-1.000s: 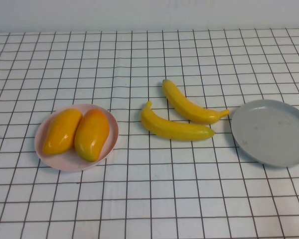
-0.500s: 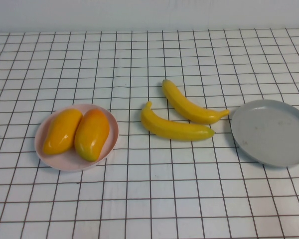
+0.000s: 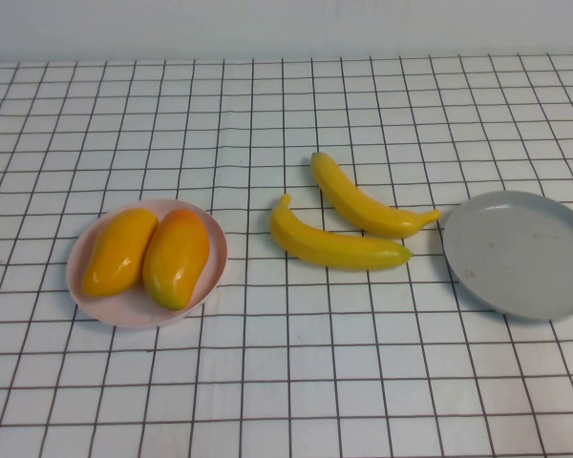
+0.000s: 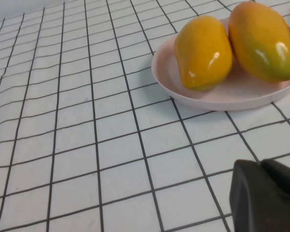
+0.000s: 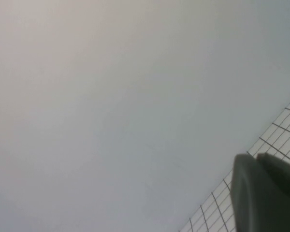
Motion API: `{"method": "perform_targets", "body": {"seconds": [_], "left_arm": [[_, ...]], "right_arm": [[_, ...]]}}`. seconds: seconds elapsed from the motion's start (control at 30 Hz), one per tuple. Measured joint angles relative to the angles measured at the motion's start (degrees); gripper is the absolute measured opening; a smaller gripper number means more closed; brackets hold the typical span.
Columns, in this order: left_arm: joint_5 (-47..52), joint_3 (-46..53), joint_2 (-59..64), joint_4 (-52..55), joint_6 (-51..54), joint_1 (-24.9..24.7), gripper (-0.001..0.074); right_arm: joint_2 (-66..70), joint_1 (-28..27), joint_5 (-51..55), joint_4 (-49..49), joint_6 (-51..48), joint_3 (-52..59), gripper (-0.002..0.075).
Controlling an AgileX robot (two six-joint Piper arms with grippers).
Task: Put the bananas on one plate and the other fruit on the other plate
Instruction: Put another type of fruit in the right plate
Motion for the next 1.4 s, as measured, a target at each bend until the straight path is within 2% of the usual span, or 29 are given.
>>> {"method": "perform_targets", "body": {"seconds": [0.1, 0.27, 0.43, 0.53, 0.67, 0.93, 1.07, 1.2, 1.4], "left_arm": [[0.00, 0.00, 0.00, 0.00, 0.00, 0.00, -0.0003], [0.00, 0.00, 0.00, 0.00, 0.00, 0.00, -0.0003], [0.00, 0.00, 0.00, 0.00, 0.00, 0.00, -0.0003], [0.00, 0.00, 0.00, 0.00, 0.00, 0.00, -0.0003], [0.00, 0.00, 0.00, 0.00, 0.00, 0.00, -0.0003], [0.00, 0.00, 0.00, 0.10, 0.00, 0.00, -0.0003], [0.00, 0.00, 0.00, 0.10, 0.00, 0.00, -0.0003], [0.00, 0.00, 0.00, 0.10, 0.00, 0.00, -0.0004], [0.00, 0.00, 0.00, 0.10, -0.03, 0.00, -0.0004]], "right_arm": [[0.00, 0.00, 3.87, 0.11, 0.09, 0.00, -0.0017], [3.56, 0.00, 30.03, 1.74, -7.70, -5.59, -0.0016], [14.97, 0.00, 40.55, 10.30, -30.43, -16.59, -0.0016], [22.86, 0.00, 43.12, 13.57, -43.21, -23.61, -0.0016], [32.00, 0.00, 47.12, 15.26, -54.38, -31.23, -0.0016], [51.88, 0.52, 66.35, 19.29, -74.60, -47.94, -0.0016], [59.49, 4.55, 68.46, 19.85, -76.90, -54.46, -0.0016], [67.10, 11.54, 68.68, 18.00, -77.24, -58.58, -0.0016], [77.55, 20.69, 63.03, 15.23, -79.75, -64.08, 0.0008]]}}
